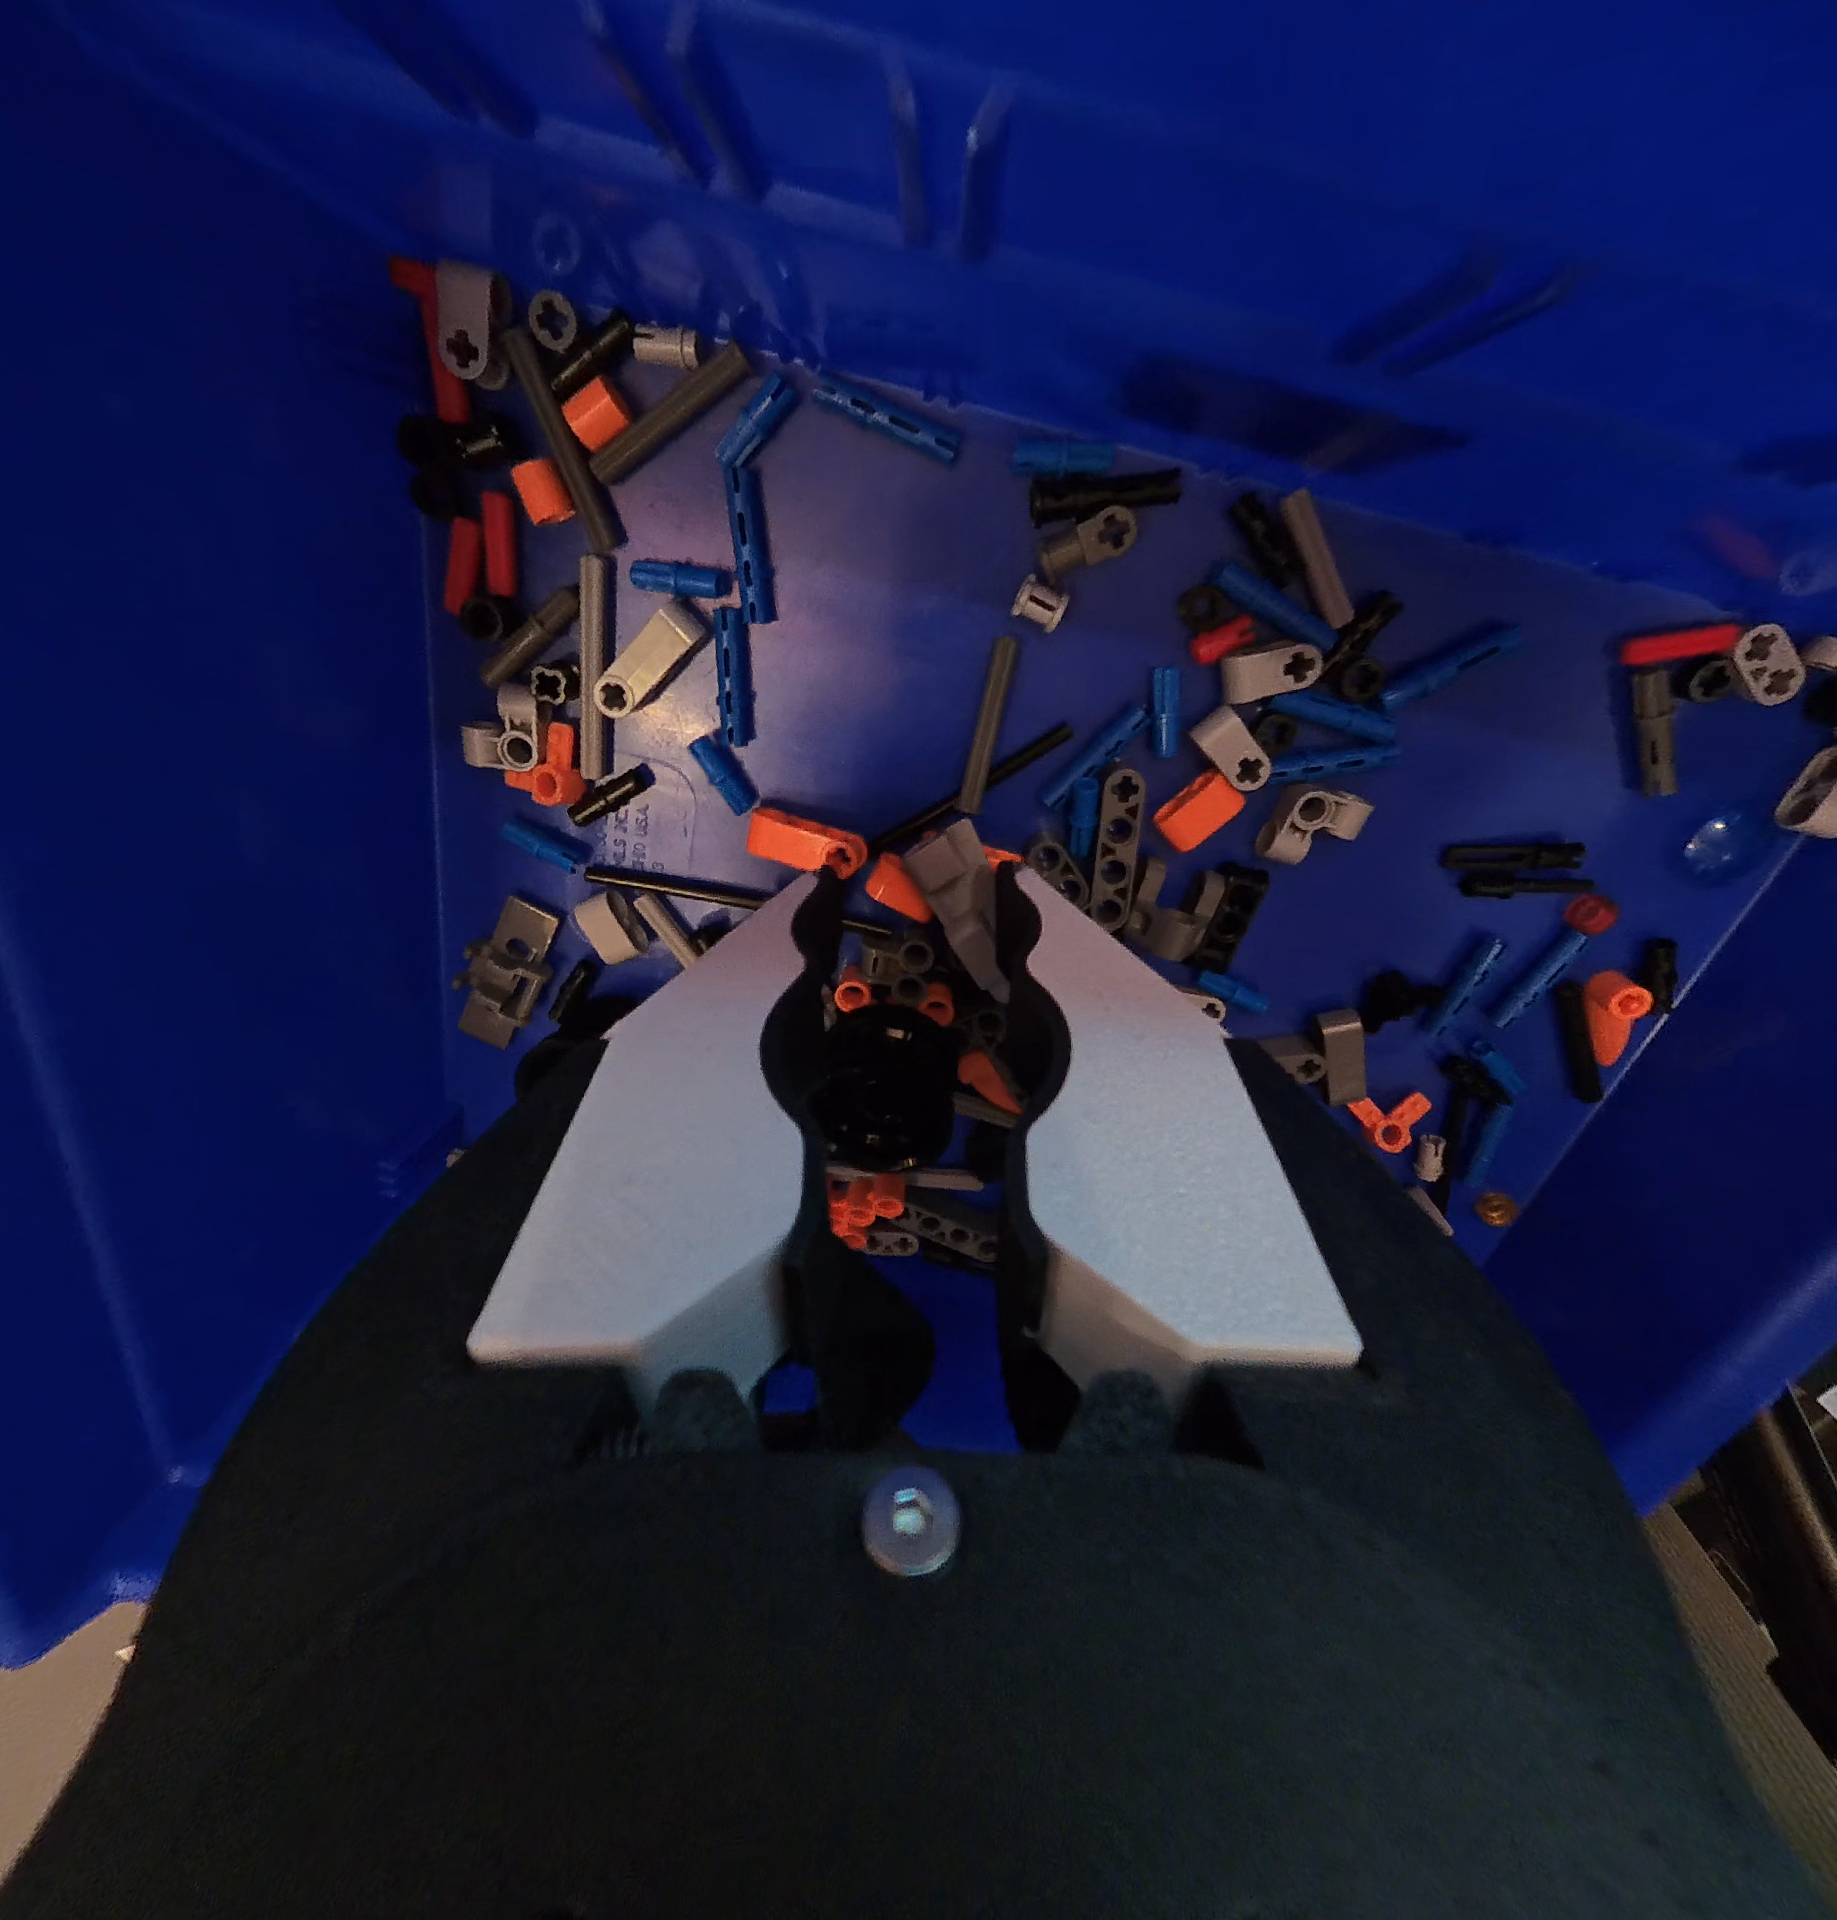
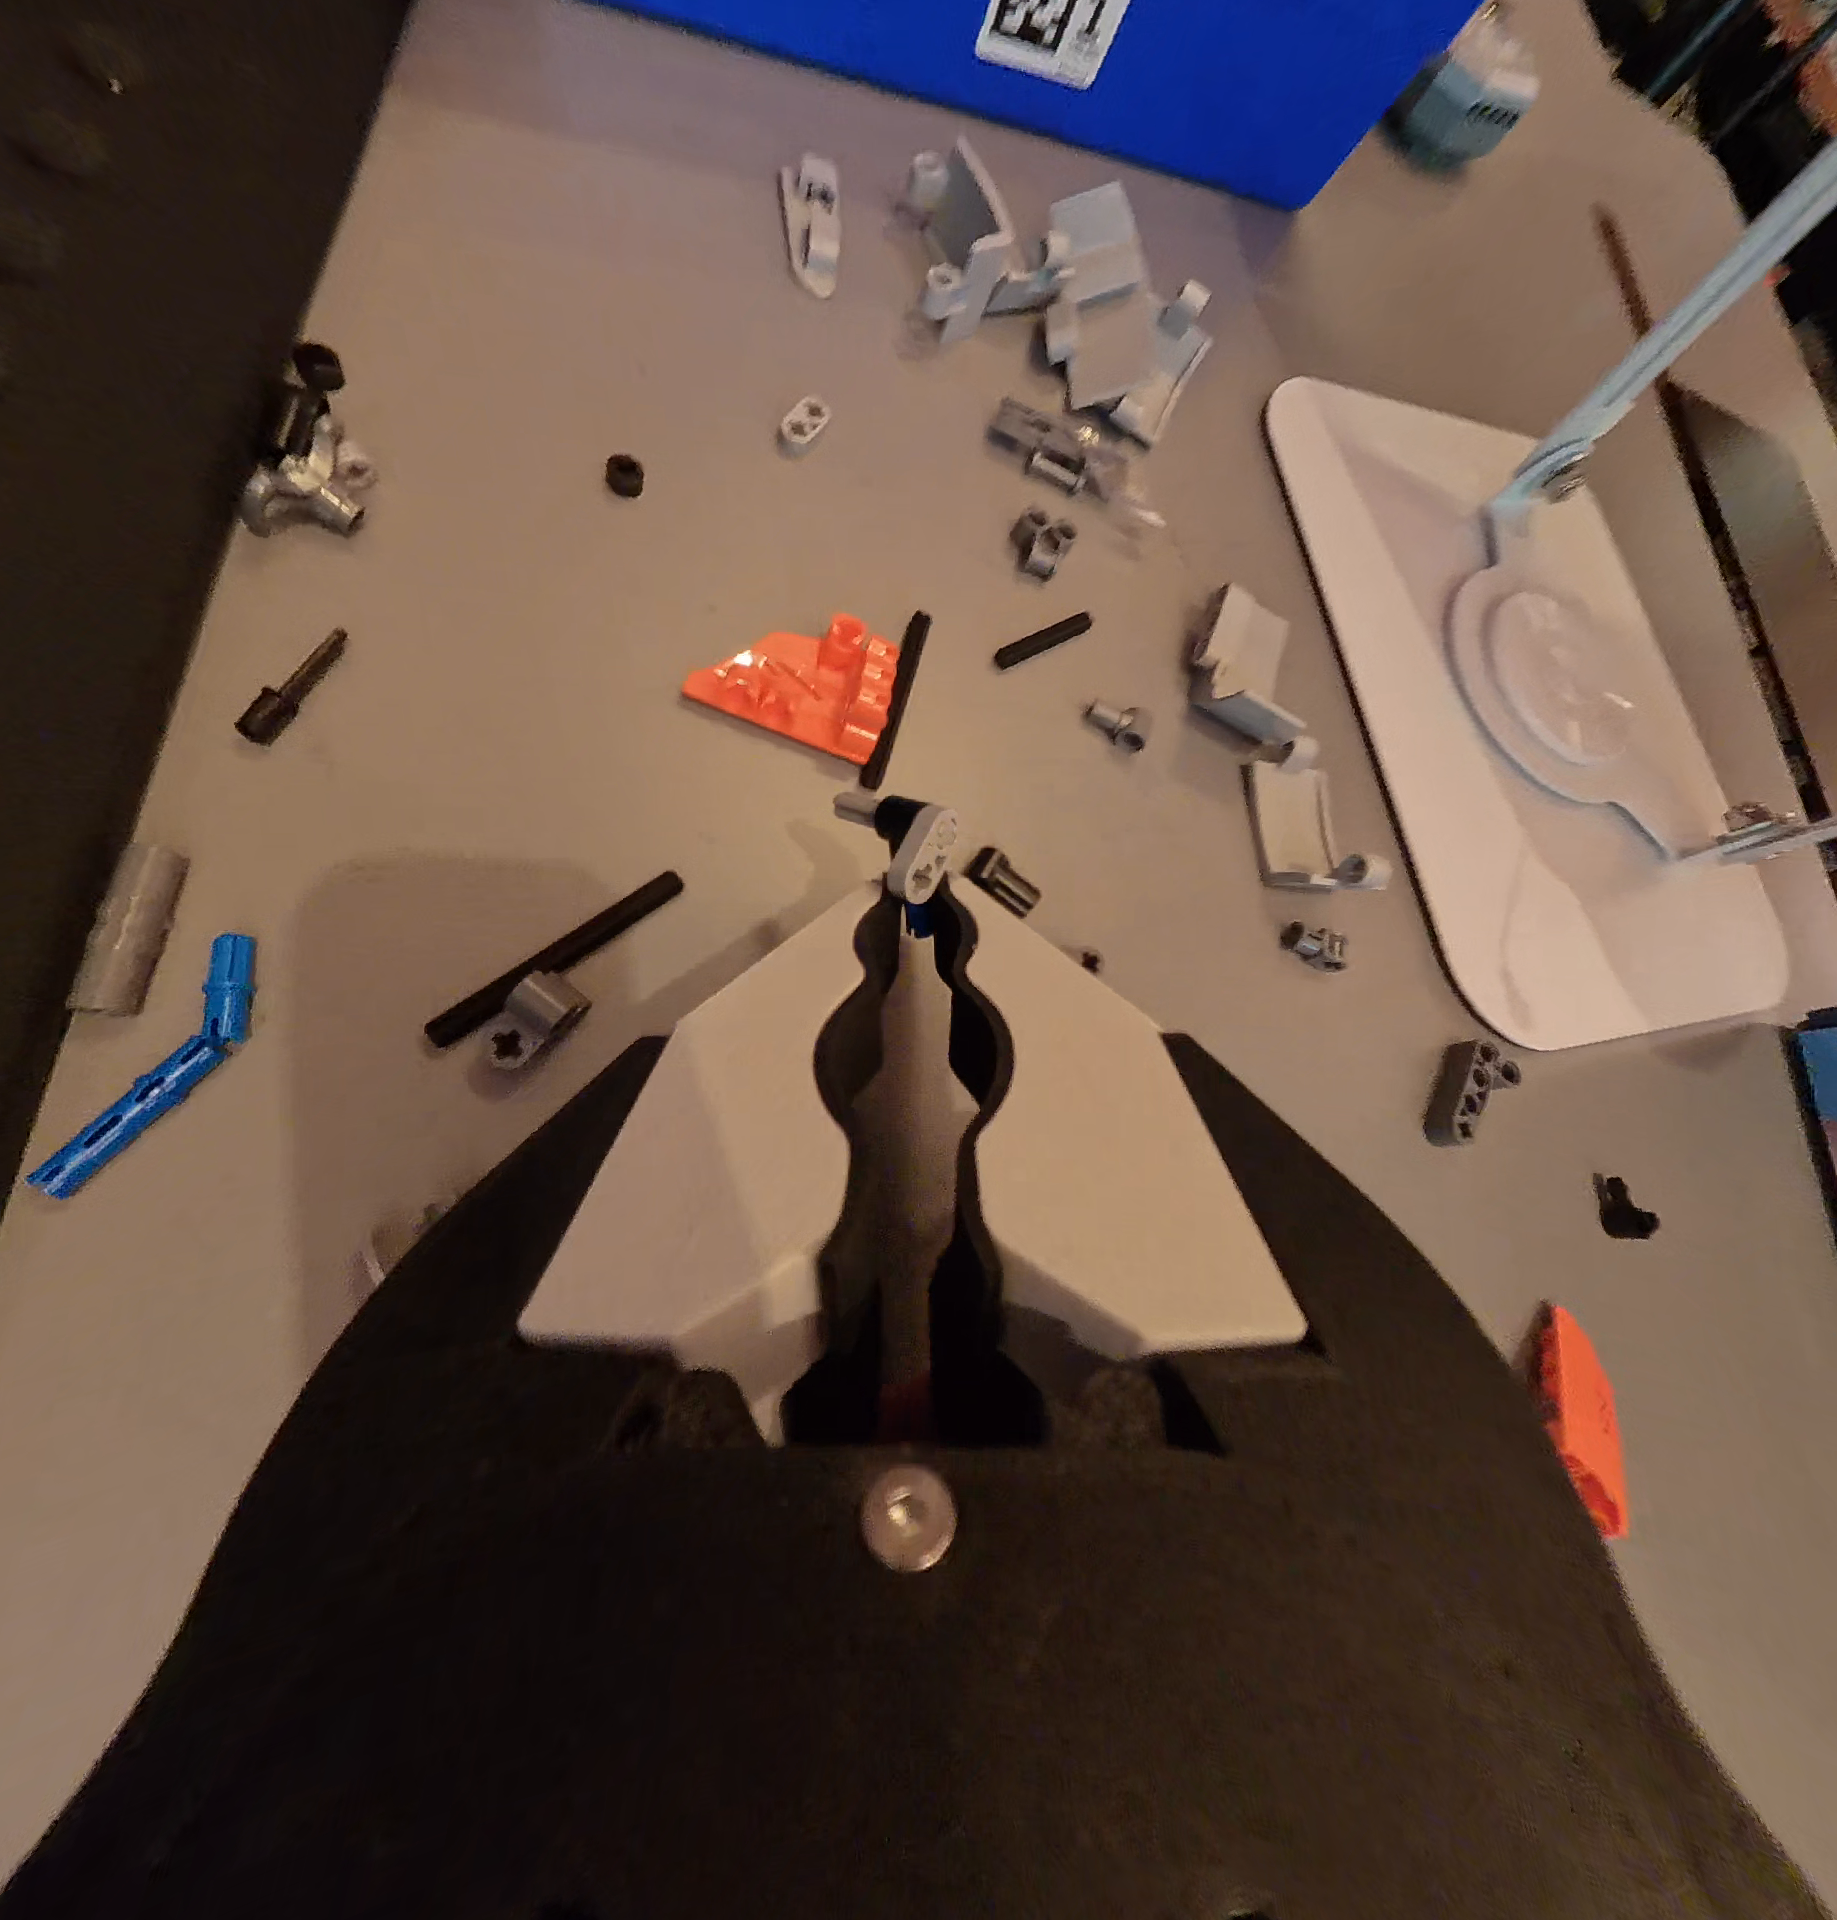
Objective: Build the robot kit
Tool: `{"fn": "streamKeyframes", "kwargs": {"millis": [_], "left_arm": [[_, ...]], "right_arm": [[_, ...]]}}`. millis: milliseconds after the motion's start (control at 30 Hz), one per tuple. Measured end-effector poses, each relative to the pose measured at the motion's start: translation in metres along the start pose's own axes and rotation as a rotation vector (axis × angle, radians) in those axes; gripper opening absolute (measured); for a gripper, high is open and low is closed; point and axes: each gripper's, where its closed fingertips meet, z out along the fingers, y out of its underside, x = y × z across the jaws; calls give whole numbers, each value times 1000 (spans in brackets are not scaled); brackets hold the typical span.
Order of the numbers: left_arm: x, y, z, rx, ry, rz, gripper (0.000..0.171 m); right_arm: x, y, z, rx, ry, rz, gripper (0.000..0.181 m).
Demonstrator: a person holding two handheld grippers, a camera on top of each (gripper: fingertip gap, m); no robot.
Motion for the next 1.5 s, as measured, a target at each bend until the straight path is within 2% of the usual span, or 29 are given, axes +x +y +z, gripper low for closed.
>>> {"fn": "streamKeyframes", "kwargs": {"millis": [233,300,433,533,633,733,800,900,1033,1200,1333,1500], "left_arm": [[-1,1,1,-1,-1,3,32],[-2,0,1,2,0,7,32],[-4,-1,0,13,-1,7,32],[-7,-2,-1,23,-7,3,33],[-8,-3,-1,31,-12,3,33],[-8,-4,-1,42,-11,1,33],[-8,-2,-1,43,-10,0,33],[-8,1,0,40,-8,-6,34],[-10,3,0,49,-10,-17,34],[-11,0,-3,64,-20,-13,33],[-11,0,-4,70,-22,-15,34],[-12,2,-3,66,-20,-17,34]], "right_arm": [[-2,7,2,-86,-12,-30,12],[1,3,-2,-66,-20,-7,16],[41,-1,-8,-30,53,168,14],[73,17,5,-108,140,241,20],[90,30,20,-177,155,246,26],[97,32,31,-194,115,282,24],[99,31,36,-191,96,304,13],[98,32,35,-187,83,322,12],[94,22,27,-83,60,279,12],[83,-30,-1,267,-19,245,11],[83,-58,-28,464,-73,268,11],[82,-74,-43,545,-101,259,9]]}}
